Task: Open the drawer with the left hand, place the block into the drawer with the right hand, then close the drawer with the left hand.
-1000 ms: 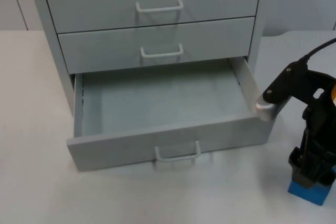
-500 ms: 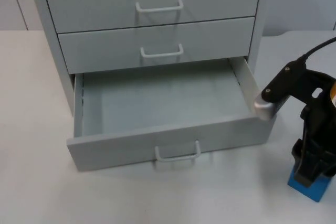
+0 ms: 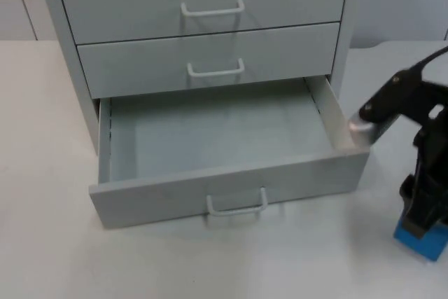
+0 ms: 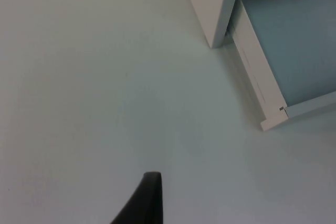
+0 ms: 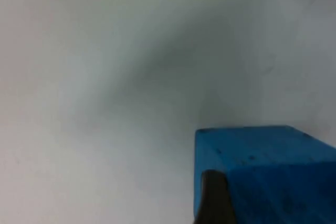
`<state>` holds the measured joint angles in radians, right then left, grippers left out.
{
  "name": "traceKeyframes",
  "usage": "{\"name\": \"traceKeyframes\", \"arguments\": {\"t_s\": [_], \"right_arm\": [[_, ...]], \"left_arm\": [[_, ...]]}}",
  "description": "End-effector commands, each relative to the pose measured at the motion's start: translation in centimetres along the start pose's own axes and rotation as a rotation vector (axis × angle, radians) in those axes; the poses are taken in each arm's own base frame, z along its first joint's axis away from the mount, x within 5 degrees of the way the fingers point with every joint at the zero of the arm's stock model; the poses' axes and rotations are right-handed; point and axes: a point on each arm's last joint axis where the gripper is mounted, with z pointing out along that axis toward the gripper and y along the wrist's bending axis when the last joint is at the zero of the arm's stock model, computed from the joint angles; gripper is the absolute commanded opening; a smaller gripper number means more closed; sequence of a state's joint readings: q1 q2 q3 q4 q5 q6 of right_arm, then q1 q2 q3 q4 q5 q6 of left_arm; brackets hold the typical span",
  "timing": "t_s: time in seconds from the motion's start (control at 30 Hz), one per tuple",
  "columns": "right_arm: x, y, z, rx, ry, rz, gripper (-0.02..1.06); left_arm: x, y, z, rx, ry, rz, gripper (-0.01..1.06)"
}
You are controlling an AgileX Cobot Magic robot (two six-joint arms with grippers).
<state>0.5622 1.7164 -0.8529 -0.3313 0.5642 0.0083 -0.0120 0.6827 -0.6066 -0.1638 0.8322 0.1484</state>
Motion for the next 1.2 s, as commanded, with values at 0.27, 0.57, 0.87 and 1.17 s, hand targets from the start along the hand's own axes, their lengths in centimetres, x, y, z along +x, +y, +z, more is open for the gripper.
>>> {"name": "traceKeyframes", "arguments": {"t_s": [0.27,0.57,0.87,1.17], "right_arm": [[-1.6,-0.1,-9.6,0.025,-0.323,0.212,0.0],[-5.5,2.4,-8.3,-0.018,-0.486,0.251,0.0],[-8.0,2.9,-3.2,0.007,-0.525,0.273,0.0],[-10.1,3.0,-0.3,0.026,-0.491,0.294,0.01]], "left_arm": [[0.1,0.0,0.0,0.005,-0.006,-0.006,1.05],[0.1,0.0,0.0,0.007,-0.006,-0.008,1.05],[0.1,-0.1,0.0,0.007,-0.012,-0.009,1.05],[0.1,-0.1,0.0,0.009,-0.011,-0.01,1.05]]}}
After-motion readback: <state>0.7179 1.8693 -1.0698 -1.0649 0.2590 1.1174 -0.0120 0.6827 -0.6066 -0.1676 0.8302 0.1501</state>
